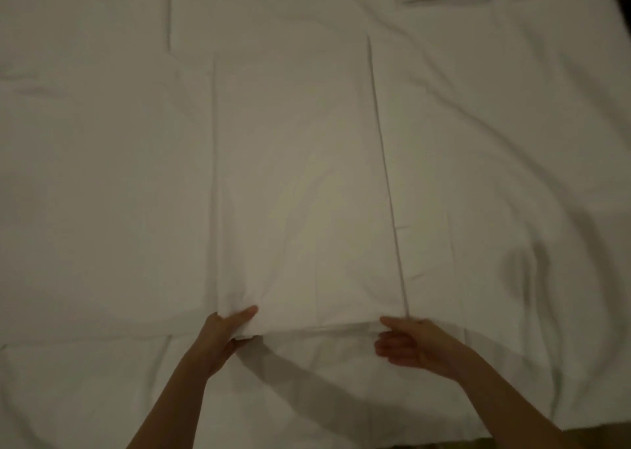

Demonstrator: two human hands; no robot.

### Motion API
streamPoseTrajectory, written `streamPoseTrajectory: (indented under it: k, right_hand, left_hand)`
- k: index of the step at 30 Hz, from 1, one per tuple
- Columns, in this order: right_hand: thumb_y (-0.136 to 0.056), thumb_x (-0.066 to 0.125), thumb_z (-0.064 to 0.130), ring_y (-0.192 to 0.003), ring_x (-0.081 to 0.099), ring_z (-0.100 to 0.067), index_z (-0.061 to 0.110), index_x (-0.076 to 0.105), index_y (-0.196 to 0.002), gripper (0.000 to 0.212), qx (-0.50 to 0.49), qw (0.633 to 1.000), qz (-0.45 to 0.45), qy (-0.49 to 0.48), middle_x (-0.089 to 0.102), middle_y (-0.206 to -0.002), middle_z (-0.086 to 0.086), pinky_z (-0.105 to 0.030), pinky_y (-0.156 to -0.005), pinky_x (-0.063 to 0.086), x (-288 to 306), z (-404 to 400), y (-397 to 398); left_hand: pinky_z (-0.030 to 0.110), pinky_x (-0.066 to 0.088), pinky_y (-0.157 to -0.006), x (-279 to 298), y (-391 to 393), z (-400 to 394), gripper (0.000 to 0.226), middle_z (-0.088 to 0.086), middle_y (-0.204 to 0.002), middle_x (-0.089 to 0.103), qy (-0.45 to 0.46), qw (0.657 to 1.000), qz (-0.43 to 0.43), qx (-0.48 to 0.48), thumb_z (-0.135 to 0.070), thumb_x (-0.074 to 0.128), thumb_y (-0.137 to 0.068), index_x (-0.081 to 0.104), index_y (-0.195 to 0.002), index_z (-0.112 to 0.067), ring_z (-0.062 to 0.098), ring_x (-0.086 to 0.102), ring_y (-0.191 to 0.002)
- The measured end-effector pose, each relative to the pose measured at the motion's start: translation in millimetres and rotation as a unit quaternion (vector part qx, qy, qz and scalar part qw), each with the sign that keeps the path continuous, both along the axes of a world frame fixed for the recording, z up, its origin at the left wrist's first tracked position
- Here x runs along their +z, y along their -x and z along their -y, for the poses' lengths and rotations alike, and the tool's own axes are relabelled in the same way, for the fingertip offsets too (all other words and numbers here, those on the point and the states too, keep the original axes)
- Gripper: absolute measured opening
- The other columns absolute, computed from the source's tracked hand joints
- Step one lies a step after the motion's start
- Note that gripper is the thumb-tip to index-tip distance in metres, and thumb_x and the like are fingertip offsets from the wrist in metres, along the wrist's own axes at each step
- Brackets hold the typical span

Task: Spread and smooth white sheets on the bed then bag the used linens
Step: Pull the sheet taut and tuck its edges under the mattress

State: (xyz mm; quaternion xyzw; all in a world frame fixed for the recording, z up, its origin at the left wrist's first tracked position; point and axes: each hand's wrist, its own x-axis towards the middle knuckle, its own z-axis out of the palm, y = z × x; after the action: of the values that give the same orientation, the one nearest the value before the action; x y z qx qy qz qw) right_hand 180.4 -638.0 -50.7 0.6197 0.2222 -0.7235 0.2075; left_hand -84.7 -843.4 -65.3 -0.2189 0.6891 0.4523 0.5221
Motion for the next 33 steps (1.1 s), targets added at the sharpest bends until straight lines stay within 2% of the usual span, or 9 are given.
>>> streamPoseTrajectory:
  k: [4,7,8,10,14,19,23,29,33]
  right_hand:
    - [-0.091,0.06,0.024,-0.093,0.068,-0.027,0.002,0.065,-0.104,0.025,-0.219,0.975,-0.03,0.035,0.07,-0.105,-0.02,-0.032,-0.078,0.053,2,42,3]
    - [-0.085,0.062,0.013,-0.088,0.068,-0.025,0.012,0.064,-0.1,0.015,-0.379,0.925,-0.038,0.004,0.064,-0.105,-0.019,-0.027,-0.065,0.058,0,62,16]
    - [-0.088,0.06,0.014,-0.09,0.067,-0.024,0.011,0.064,-0.102,0.015,-0.399,0.916,-0.032,0.004,0.064,-0.106,-0.019,-0.026,-0.062,0.059,-1,65,19]
    - [-0.095,0.055,0.022,-0.1,0.065,-0.024,0.009,0.06,-0.12,0.028,-0.405,0.914,-0.027,0.001,0.062,-0.117,-0.018,-0.028,-0.071,0.059,-3,70,26]
    - [-0.092,0.058,0.027,-0.102,0.062,-0.023,0.011,0.056,-0.127,0.038,-0.421,0.906,-0.035,-0.021,0.062,-0.117,-0.012,-0.032,-0.084,0.051,-4,69,32]
    - [-0.09,0.062,0.027,-0.105,0.064,-0.022,0.011,0.058,-0.122,0.037,-0.405,0.913,-0.047,-0.021,0.065,-0.118,-0.013,-0.03,-0.076,0.056,-3,66,36]
    - [-0.083,0.064,0.014,-0.105,0.067,-0.022,0.003,0.056,-0.129,0.048,-0.542,0.834,-0.099,-0.036,0.067,-0.119,-0.014,-0.03,-0.075,0.06,-5,60,48]
    - [-0.093,0.059,0.021,-0.103,0.068,-0.019,0.005,0.062,-0.117,0.029,-0.586,0.801,-0.105,-0.068,0.07,-0.113,-0.011,-0.033,-0.091,0.053,-14,50,34]
    - [-0.046,0.089,0.054,-0.111,0.062,-0.012,0.018,0.057,-0.126,0.093,-0.585,0.805,-0.102,-0.005,0.071,-0.11,0.01,-0.03,-0.099,0.048,-32,46,32]
  left_hand:
    - [0.029,0.059,-0.062,3,-11,5,0.016,0.008,-0.094,0.075,-0.049,0.994,0.034,0.095,0.0,0.061,-0.088,0.074,-0.095,-0.005,0.02,0.072,-0.085]
    - [0.027,0.059,-0.06,0,-30,5,0.021,0.006,-0.088,0.075,-0.09,0.966,0.077,0.232,-0.005,0.065,-0.086,0.08,-0.075,-0.015,0.014,0.073,-0.075]
    - [0.026,0.059,-0.056,5,-40,-1,0.009,0.006,-0.085,0.075,-0.102,0.953,0.101,0.268,-0.007,0.08,-0.073,0.08,-0.077,-0.015,0.015,0.073,-0.072]
    - [0.023,0.057,-0.049,3,-64,-13,0.047,0.007,-0.08,0.075,-0.106,0.938,0.137,0.3,-0.011,0.094,-0.046,0.074,-0.088,-0.013,0.014,0.072,-0.066]
    - [0.029,0.06,-0.066,2,-109,-56,0.025,0.009,-0.098,0.074,-0.081,0.943,0.126,0.297,-0.017,0.06,-0.092,0.064,-0.115,-0.006,0.018,0.072,-0.085]
    - [0.025,0.058,-0.058,6,-122,-70,0.032,0.012,-0.121,0.065,-0.129,0.941,0.118,0.288,-0.016,0.055,-0.096,0.056,-0.126,-0.005,0.017,0.073,-0.086]
    - [0.026,0.058,-0.059,8,-118,-62,0.022,0.006,-0.101,0.074,-0.118,0.95,0.107,0.269,-0.011,0.055,-0.095,0.06,-0.116,-0.007,0.015,0.073,-0.081]
    - [0.027,0.06,-0.062,2,-113,-56,0.027,0.005,-0.117,0.067,-0.122,0.944,0.065,0.301,-0.012,0.054,-0.096,0.057,-0.123,-0.011,0.013,0.071,-0.087]
    - [0.024,0.058,-0.053,-1,-111,-52,0.013,0.006,-0.102,0.067,-0.076,0.934,0.068,0.342,-0.013,0.059,-0.094,0.062,-0.106,-0.009,0.011,0.072,-0.066]
